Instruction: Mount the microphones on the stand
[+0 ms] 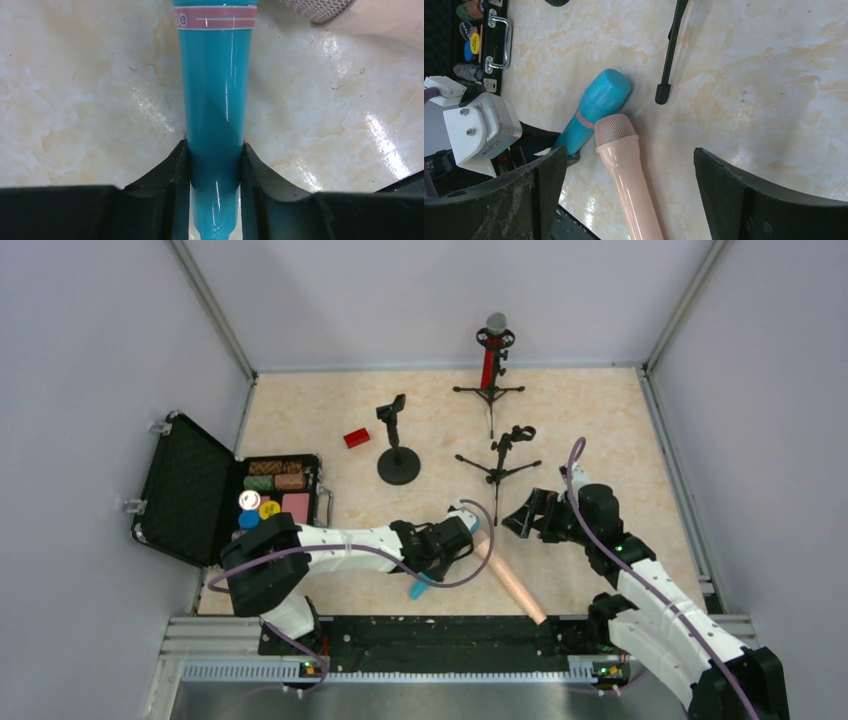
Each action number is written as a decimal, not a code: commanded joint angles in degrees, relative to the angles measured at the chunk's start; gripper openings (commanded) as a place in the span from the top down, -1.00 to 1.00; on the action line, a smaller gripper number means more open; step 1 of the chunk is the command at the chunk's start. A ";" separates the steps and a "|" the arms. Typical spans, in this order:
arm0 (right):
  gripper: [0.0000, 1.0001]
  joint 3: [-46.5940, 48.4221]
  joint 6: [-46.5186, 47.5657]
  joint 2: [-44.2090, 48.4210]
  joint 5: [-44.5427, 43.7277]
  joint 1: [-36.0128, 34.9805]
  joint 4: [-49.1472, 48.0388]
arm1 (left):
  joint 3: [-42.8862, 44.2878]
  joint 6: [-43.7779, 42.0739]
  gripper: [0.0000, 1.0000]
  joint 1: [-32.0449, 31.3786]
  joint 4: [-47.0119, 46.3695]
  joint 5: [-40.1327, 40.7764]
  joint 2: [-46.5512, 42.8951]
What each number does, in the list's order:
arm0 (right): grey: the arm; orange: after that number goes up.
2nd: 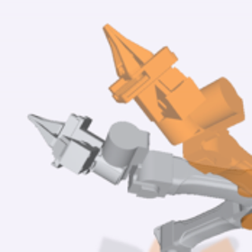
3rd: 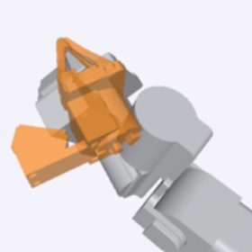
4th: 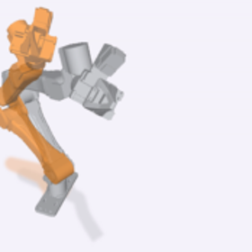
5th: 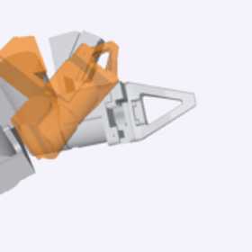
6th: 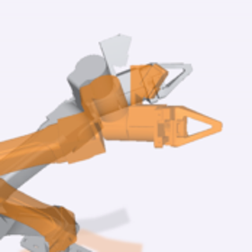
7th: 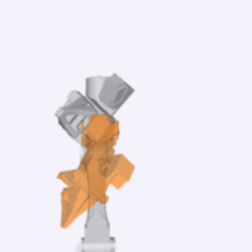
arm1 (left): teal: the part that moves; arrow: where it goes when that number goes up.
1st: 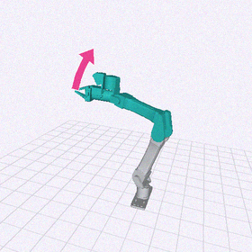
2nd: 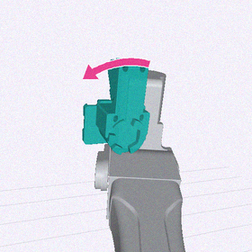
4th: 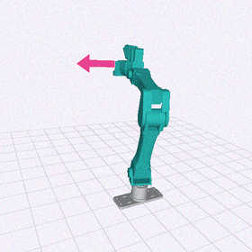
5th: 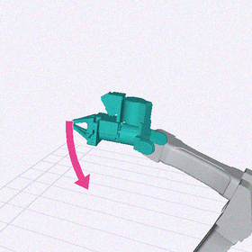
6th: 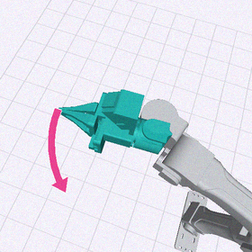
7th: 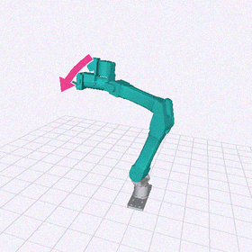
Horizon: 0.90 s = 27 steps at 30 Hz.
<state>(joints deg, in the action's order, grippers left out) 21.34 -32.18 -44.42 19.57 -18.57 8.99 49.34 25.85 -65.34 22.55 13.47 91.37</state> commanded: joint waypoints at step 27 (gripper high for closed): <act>-0.83 -3.74 -10.80 3.86 23.74 0.57 -28.88 | 0.87 3.69 1.00 5.60 -14.72 -14.07 -22.45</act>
<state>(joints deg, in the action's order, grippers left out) 19.53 -36.58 -43.27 36.80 -18.55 -6.57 49.32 28.69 -60.12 16.58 4.64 72.53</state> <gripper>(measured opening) 0.919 0.409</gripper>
